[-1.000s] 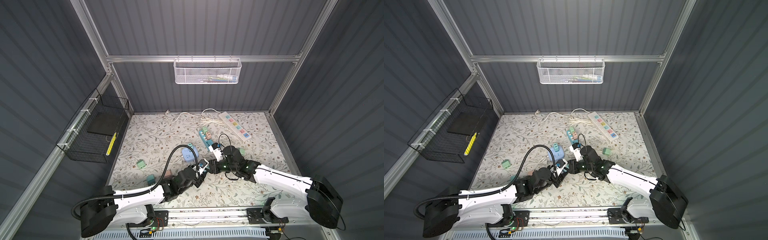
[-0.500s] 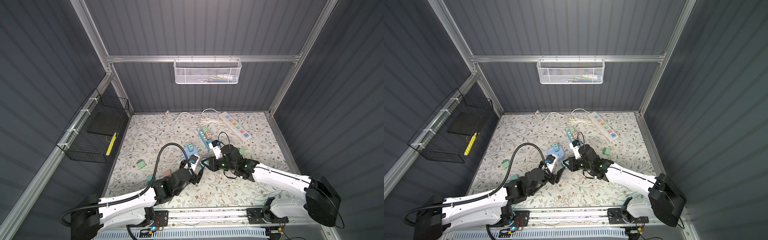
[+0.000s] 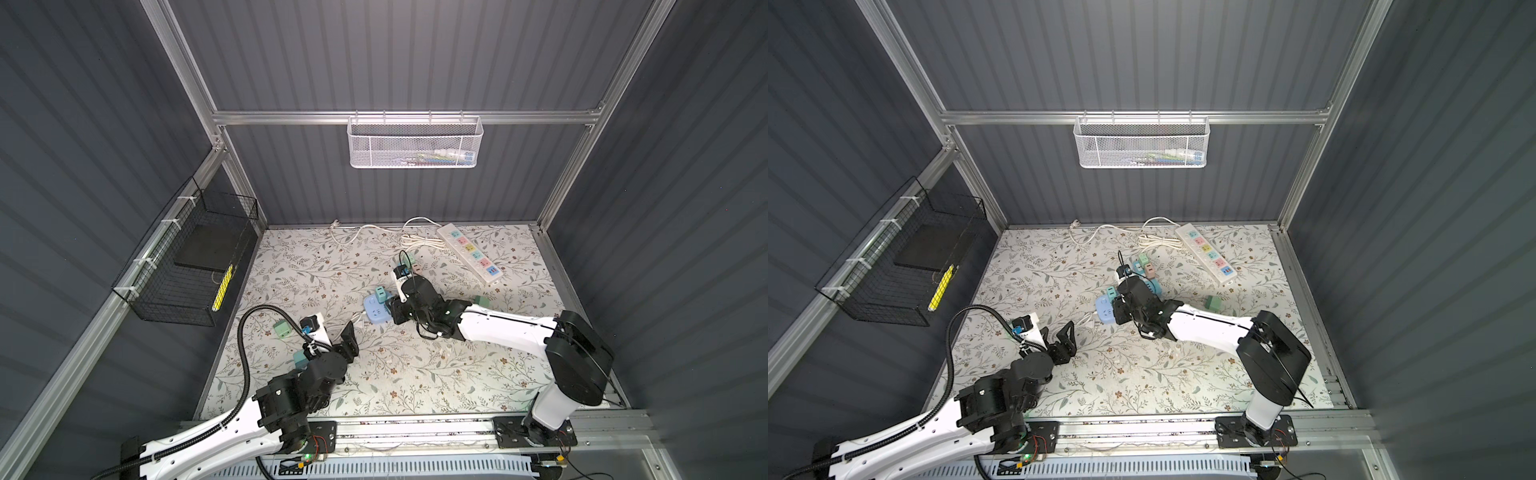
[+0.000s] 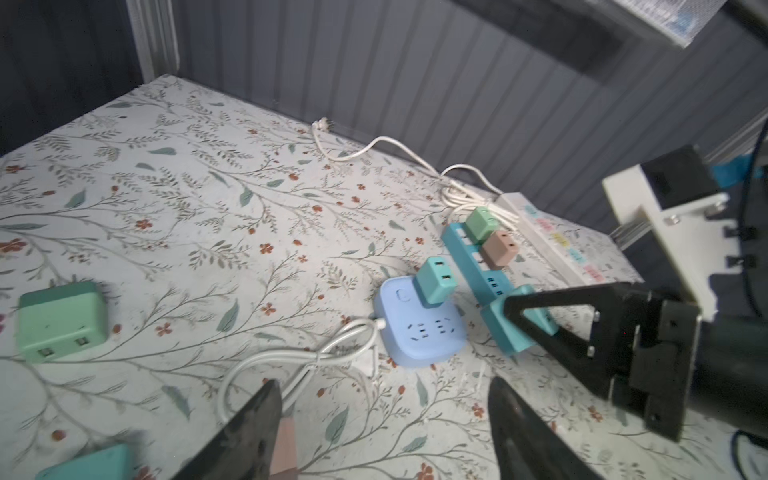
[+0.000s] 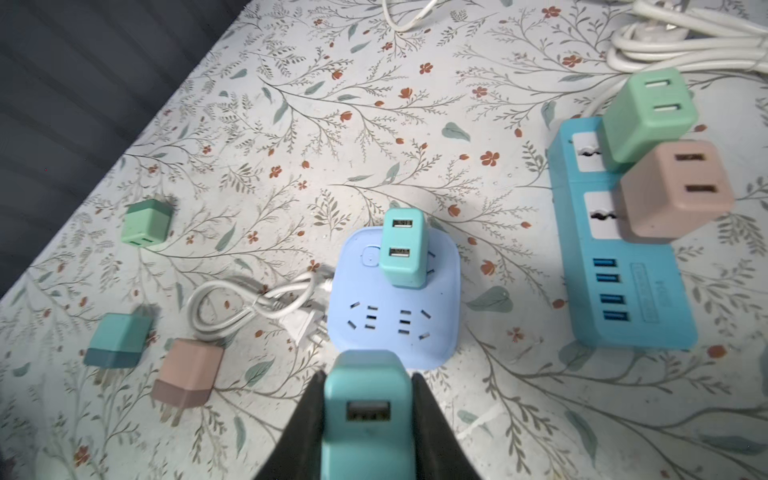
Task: Insert the plug
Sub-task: 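Grasp the teal adapter with the right gripper while the left releases and withdraws, then carry the teal adapter with the right gripper over the blue cube socket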
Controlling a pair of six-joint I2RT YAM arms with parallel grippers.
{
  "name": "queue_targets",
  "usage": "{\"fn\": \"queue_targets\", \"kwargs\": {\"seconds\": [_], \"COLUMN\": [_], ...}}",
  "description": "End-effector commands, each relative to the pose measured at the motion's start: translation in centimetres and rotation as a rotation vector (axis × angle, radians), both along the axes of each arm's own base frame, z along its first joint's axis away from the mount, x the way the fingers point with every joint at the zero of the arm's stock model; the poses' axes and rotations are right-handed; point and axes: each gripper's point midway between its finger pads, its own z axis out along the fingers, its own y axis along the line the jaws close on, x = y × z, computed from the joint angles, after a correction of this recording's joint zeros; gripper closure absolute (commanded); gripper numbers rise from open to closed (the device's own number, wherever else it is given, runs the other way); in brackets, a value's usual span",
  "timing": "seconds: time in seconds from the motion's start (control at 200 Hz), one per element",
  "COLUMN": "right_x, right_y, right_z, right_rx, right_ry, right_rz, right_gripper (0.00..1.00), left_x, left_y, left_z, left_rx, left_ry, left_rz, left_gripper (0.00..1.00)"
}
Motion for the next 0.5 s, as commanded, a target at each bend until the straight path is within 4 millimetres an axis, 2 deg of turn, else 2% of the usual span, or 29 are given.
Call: {"fn": "queue_targets", "kwargs": {"seconds": [0.0,0.145,0.495], "right_x": [1.1,1.4,2.1], "right_y": [0.5,1.8,3.6], "right_z": [-0.3,-1.1,-4.0], "right_rx": [-0.078,-0.085,-0.156], "right_ry": [-0.053,-0.044,-0.052], "right_rz": [-0.029,-0.037,-0.047], "right_gripper": [0.81,0.81,0.81], "left_x": [0.2,0.2,0.3], "left_y": [1.3,1.2,-0.1], "left_z": [-0.3,-0.9,0.3], "left_rx": [0.027,0.059,0.05], "left_ry": [0.032,0.07,0.055], "left_rz": [0.09,0.103,0.036], "left_gripper": [0.12,0.09,0.06]}}
